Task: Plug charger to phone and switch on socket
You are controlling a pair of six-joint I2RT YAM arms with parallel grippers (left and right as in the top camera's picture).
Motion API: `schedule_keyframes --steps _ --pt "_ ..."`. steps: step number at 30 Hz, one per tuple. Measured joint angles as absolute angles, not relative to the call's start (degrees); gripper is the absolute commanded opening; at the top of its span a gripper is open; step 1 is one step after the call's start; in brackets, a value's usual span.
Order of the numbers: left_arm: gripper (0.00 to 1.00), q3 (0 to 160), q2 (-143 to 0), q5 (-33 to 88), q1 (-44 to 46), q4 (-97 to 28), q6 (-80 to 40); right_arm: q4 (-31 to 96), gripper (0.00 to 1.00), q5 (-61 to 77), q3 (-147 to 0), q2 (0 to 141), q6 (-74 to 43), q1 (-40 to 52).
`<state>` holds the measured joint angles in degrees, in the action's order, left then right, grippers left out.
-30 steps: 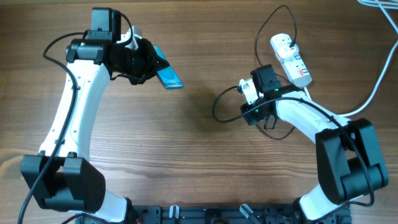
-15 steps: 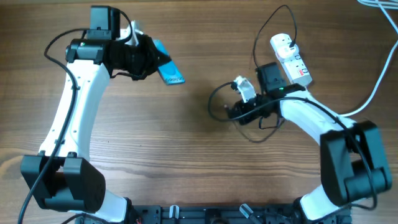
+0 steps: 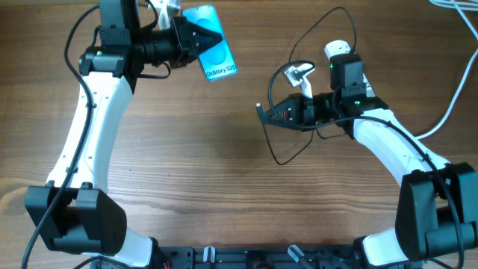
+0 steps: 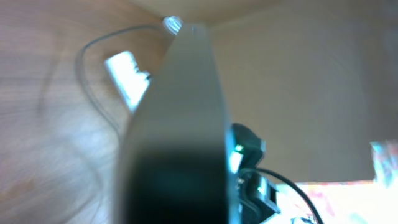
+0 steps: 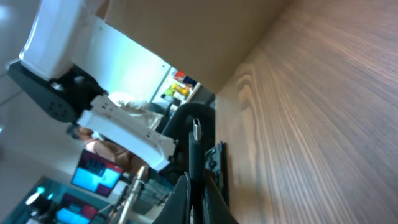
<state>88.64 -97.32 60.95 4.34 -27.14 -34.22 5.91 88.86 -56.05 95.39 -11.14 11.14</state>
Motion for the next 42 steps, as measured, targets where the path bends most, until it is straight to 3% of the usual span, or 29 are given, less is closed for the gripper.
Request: schedule_keyframes --steps 5,13,20,42 --pt "0.04 88.6 -97.3 68.6 4.3 -19.7 -34.1 -9.2 0.04 89.4 -56.1 95.4 -25.3 12.3" --pt "0.04 88.6 -97.3 70.6 4.6 -19.3 -34.1 -37.7 0.04 89.4 -56.1 95.4 -50.4 18.2" --pt "0.04 88.6 -97.3 70.7 5.1 -19.2 -34.1 -50.8 0.04 88.1 -56.1 95.3 -69.2 20.3" --pt "0.04 88.6 -97.3 70.7 7.2 -19.2 -34.8 -53.5 0.05 79.8 -56.1 95.3 -74.7 20.3"
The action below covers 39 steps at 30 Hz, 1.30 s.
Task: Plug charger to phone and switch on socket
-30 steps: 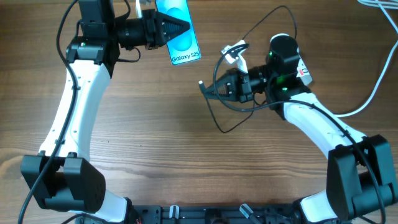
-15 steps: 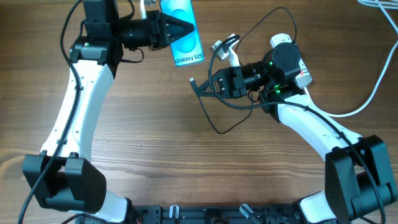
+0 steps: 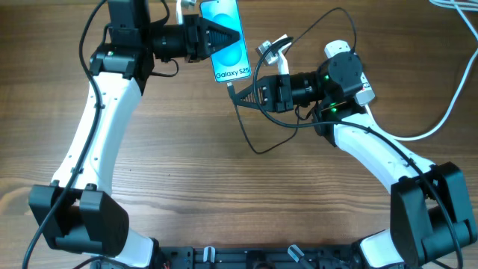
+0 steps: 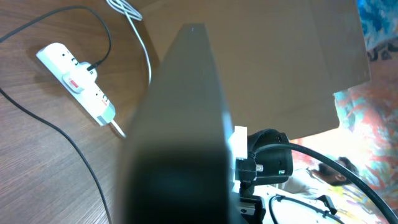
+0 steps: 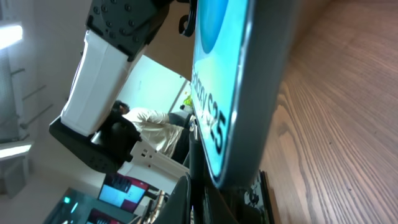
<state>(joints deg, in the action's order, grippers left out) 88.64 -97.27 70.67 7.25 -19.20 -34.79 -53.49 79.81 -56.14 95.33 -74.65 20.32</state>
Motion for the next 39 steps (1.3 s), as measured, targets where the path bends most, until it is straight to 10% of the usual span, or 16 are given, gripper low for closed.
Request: schedule_keyframes --steps 39 --pt "0.04 88.6 -97.3 70.4 6.2 -18.9 -37.8 -54.1 0.04 76.6 -56.1 95.3 -77.4 19.4"
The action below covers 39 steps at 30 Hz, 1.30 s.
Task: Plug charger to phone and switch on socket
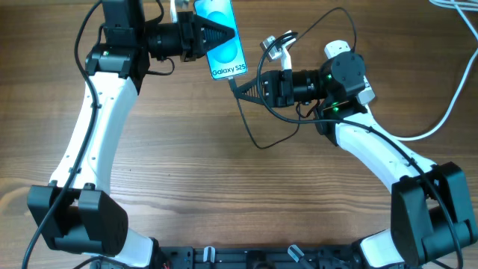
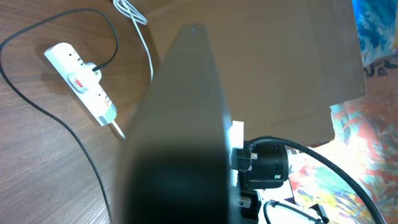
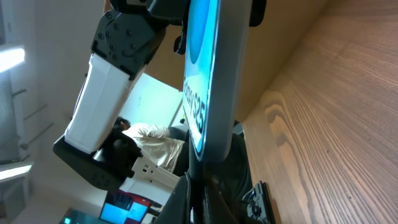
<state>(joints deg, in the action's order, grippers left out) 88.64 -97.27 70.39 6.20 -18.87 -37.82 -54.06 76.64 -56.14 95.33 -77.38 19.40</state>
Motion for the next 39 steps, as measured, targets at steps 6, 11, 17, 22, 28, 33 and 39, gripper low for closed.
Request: schedule_keyframes --steps 6,11,17,22,28,33,39 --pt "0.04 88.7 -97.3 70.1 6.2 -19.5 -37.9 -54.0 0.04 76.4 -56.1 95.3 -77.4 19.4" --pt "0.04 88.7 -97.3 69.3 6.0 -21.7 -38.3 -54.0 0.04 76.5 -56.1 95.3 -77.4 19.4" --pt "0.04 88.7 -97.3 69.1 6.0 -22.2 -38.5 -54.0 0.04 76.4 -56.0 95.3 -77.4 19.5" --pt "0.04 88.7 -97.3 68.9 6.6 -20.2 -38.4 -54.1 0.04 75.8 -56.0 95.3 -77.4 19.4" --pt "0.04 88.7 -97.3 68.4 6.7 -19.0 -38.3 -54.2 0.04 74.7 -56.0 95.3 -78.0 19.4" --pt "0.04 88.8 -97.3 68.2 6.7 -19.0 -38.3 -54.5 0.04 74.4 -55.9 95.3 -78.0 19.4" --pt "0.04 88.8 -97.3 69.6 6.7 -18.8 -36.9 -54.8 0.04 74.9 -55.9 95.3 -79.2 19.3"
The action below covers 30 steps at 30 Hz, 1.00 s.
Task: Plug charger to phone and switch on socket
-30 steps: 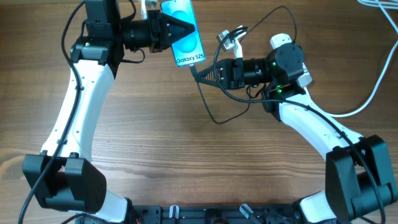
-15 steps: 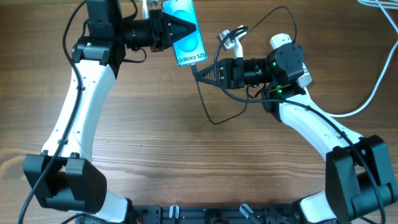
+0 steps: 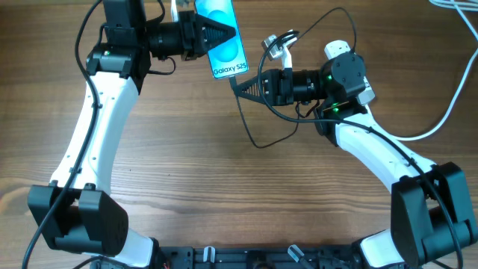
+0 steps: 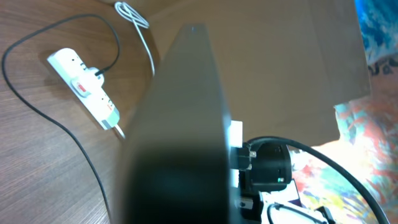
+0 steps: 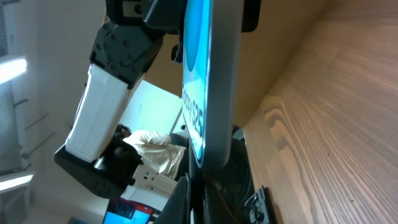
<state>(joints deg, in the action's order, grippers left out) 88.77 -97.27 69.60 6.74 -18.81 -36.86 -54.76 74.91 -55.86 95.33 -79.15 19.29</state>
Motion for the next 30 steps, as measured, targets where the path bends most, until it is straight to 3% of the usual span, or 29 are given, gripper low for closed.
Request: schedule_keyframes --steps 16,18,21,26,30 --pt "0.04 88.9 -97.3 71.7 8.0 -21.2 -35.6 -57.1 0.04 79.5 -55.8 95.3 -80.8 18.7" --pt "0.04 89.0 -97.3 71.7 8.0 -22.1 -35.4 -57.1 0.21 79.8 -55.7 95.3 -80.8 18.7" --pt "0.04 88.9 -97.3 73.5 8.8 -23.7 -35.2 -57.6 0.61 75.5 -55.9 95.3 -81.1 18.0" --pt "0.04 88.9 -97.3 72.9 10.8 -24.0 -35.2 -57.6 0.79 73.1 -55.9 95.3 -80.8 16.6" --pt "0.04 88.9 -97.3 69.7 9.0 -24.0 -35.2 -58.0 0.78 76.9 -55.9 95.3 -79.5 16.6"
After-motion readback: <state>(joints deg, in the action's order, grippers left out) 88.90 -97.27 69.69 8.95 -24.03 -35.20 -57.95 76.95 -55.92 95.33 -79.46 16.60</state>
